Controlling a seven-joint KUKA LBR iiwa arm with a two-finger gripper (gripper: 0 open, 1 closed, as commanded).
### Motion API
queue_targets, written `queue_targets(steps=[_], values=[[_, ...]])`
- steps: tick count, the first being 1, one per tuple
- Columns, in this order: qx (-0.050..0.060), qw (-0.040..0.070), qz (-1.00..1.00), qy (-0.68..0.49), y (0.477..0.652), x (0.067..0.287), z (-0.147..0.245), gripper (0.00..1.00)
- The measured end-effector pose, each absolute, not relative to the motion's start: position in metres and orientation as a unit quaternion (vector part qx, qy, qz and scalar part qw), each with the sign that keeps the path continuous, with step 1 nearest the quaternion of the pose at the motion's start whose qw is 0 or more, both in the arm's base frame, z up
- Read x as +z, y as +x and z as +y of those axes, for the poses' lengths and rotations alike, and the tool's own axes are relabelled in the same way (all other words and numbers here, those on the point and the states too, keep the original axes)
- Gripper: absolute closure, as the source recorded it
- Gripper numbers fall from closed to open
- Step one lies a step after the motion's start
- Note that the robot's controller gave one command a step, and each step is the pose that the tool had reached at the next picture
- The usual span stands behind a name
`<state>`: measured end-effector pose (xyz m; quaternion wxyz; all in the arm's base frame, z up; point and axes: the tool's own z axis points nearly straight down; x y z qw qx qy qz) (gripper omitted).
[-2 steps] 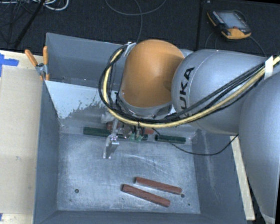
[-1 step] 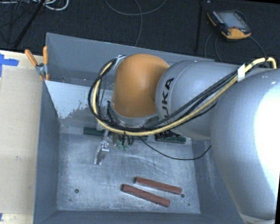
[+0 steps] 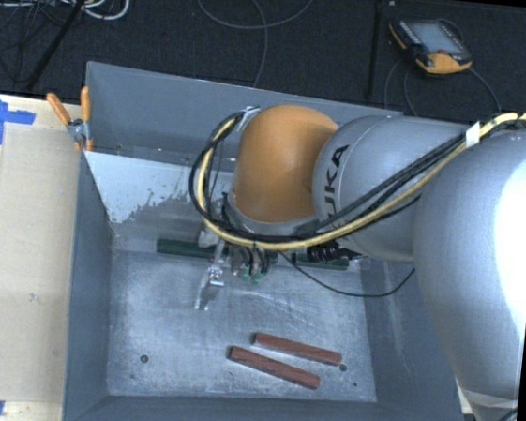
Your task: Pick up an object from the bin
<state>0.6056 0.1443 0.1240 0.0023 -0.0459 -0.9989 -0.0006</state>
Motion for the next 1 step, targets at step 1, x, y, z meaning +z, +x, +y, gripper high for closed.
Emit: queue_targets(steps=[1], values=[[-0.004,-0.013,-0.999,-0.041,0.6254,0.0841,0.1152,1.0]])
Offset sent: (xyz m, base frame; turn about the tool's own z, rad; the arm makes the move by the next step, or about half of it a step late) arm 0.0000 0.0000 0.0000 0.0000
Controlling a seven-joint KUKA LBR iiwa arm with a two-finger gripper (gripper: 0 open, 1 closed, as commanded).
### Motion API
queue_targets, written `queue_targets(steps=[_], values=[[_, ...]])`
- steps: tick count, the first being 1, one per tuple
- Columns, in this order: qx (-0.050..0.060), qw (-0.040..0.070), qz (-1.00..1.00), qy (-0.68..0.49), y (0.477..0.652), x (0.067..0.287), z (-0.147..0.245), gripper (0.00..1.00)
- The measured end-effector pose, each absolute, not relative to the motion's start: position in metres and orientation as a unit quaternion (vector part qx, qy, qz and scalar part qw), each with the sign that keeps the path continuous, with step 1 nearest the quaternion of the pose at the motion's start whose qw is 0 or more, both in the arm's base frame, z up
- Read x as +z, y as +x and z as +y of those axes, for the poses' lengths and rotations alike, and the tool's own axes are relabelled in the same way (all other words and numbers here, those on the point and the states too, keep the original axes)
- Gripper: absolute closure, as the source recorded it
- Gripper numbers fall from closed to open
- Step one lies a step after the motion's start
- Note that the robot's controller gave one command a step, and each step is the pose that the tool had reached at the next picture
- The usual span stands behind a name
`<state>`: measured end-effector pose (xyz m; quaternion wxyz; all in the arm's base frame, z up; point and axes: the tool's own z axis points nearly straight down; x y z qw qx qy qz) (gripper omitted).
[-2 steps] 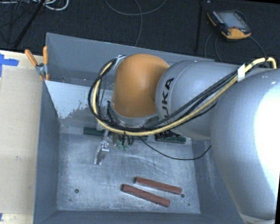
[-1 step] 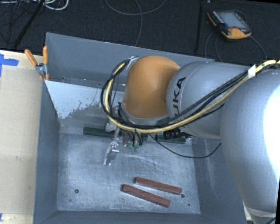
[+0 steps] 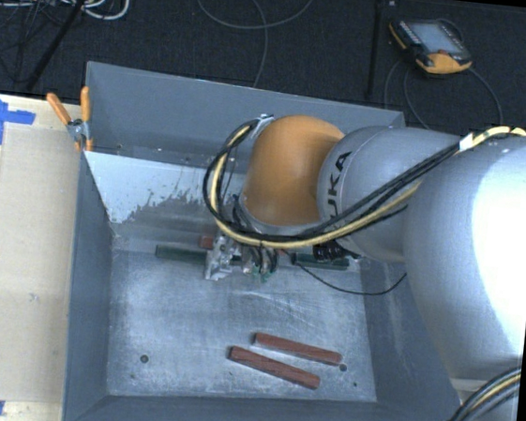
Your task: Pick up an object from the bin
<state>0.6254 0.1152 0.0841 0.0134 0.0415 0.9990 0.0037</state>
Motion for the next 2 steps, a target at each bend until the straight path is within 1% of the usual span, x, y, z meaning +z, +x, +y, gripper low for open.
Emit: queue_targets(steps=[1,2], values=[[0.002,-0.008,0.999,0.039,0.616,0.0792,0.118,0.0],[0.002,-0.008,0.999,0.039,0.616,0.0792,0.1181,0.0]])
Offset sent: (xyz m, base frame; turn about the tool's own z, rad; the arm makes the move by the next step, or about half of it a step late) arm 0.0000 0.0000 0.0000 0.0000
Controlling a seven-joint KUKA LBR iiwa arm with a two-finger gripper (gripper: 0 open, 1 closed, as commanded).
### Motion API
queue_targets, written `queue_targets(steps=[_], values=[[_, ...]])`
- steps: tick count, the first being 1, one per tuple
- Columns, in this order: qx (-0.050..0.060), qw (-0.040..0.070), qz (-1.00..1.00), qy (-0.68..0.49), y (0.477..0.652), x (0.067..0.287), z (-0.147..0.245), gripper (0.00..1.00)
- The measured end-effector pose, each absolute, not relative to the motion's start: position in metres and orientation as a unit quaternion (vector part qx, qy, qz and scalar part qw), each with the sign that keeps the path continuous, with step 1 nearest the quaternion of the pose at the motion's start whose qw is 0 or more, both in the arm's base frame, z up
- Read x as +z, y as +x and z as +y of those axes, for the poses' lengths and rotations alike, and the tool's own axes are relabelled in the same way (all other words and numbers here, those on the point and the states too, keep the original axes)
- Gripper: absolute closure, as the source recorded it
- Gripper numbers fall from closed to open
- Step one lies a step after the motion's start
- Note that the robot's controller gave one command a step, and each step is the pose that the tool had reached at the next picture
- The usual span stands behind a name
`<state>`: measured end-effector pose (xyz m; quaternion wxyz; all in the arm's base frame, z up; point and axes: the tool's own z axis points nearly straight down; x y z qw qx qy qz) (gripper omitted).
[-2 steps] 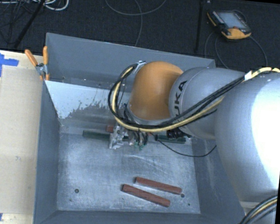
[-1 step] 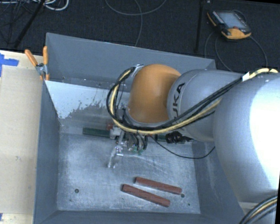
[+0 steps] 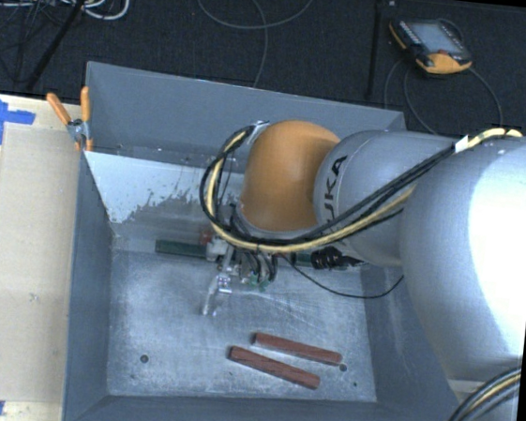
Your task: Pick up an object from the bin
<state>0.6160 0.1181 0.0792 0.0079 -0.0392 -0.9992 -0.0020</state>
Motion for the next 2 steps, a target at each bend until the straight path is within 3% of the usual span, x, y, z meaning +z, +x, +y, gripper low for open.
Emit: queue_targets(steps=[1,2], values=[[0.0,0.003,-1.0,-0.014,0.601,0.12,0.086,0.0],[0.0,-0.004,-1.0,-0.002,0.598,0.143,0.072,0.0]])
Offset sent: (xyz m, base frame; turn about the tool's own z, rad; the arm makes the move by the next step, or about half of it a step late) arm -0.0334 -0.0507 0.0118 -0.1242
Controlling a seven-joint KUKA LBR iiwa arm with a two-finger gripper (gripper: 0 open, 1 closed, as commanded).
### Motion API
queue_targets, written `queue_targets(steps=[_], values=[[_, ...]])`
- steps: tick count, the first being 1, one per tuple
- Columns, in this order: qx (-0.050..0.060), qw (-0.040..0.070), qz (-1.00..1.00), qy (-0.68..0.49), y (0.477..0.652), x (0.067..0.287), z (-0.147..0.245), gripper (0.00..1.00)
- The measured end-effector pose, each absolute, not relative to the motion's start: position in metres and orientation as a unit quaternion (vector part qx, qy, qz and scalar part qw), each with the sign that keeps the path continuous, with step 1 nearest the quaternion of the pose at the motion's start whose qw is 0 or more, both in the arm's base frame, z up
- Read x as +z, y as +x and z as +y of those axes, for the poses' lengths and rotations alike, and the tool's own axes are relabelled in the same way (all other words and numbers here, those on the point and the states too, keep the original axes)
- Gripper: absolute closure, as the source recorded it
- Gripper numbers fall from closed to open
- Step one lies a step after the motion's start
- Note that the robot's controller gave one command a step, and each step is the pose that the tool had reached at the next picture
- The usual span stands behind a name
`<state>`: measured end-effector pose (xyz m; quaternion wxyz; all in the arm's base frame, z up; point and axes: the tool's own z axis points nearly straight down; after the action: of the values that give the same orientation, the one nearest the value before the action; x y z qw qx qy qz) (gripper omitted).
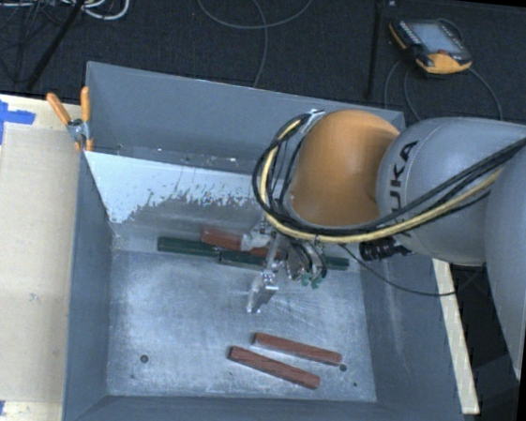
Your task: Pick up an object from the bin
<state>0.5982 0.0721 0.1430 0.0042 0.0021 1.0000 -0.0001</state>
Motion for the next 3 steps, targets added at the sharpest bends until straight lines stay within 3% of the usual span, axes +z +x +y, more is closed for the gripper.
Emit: queue_targets(steps=[1,2,3], values=[[0.0,0.001,0.996,-0.085,0.554,0.09,0.052,0.0],[0.0,-0.001,0.999,-0.041,0.53,0.086,0.013,1.0],[0.0,-0.001,0.999,-0.04,0.53,0.086,0.013,1.0]])
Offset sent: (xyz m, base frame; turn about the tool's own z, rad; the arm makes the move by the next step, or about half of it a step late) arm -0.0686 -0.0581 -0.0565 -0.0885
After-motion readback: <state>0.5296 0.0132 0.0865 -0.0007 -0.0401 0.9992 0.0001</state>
